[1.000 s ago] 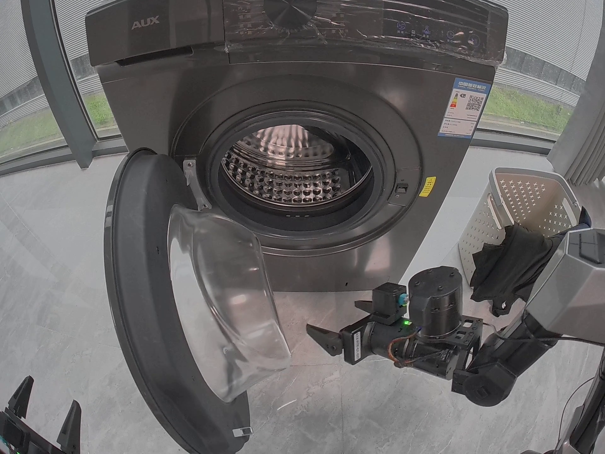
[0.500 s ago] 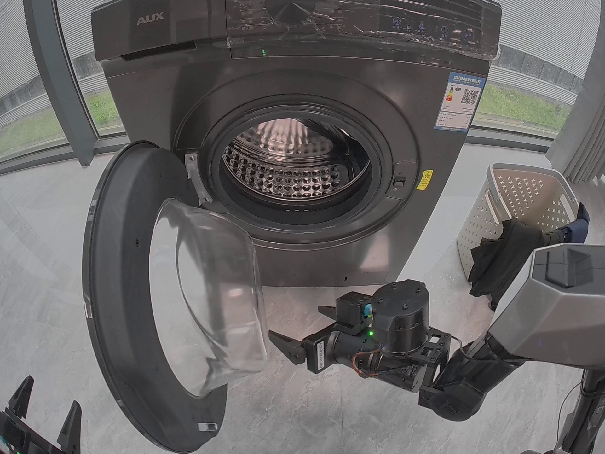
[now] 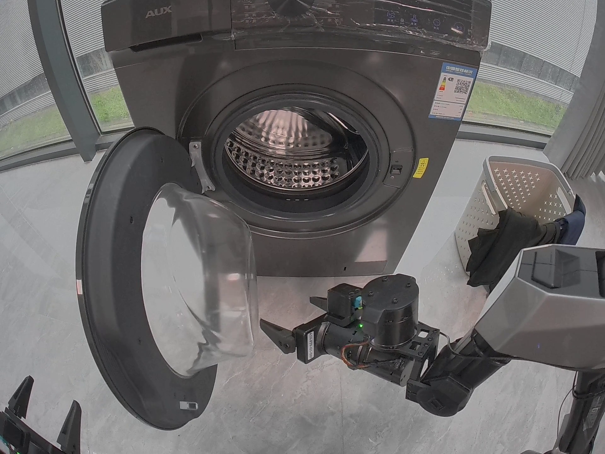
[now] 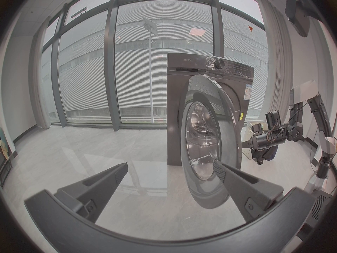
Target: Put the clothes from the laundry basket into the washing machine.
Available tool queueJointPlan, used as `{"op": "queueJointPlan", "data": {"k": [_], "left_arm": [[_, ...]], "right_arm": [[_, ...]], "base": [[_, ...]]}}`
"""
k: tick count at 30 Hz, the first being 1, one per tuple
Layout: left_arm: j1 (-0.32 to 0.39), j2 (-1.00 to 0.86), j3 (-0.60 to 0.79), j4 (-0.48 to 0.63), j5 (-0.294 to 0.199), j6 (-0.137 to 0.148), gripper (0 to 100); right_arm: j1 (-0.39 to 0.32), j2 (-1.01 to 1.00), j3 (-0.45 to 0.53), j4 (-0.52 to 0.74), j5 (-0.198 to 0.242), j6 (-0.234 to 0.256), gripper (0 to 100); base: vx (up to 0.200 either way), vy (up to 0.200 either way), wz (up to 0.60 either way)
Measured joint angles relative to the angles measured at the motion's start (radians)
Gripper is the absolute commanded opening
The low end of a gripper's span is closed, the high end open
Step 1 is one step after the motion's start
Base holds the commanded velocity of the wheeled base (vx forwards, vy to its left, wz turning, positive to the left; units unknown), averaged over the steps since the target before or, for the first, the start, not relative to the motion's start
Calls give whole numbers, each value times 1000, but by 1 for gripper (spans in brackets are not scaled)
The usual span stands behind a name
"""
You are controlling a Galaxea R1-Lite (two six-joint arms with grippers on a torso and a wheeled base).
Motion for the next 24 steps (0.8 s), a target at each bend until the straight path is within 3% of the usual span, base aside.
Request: {"op": "queueJointPlan", "data": {"k": [15,24], "left_arm": [[0,0,0,0,-1,0,100],[0,0,0,0,-1,0,100]], "right_arm": [[52,104,-172,-3,-2,1,100],[41,120,-258,47,-3,5,100]], "base": [[0,0,0],[0,0,0]]}}
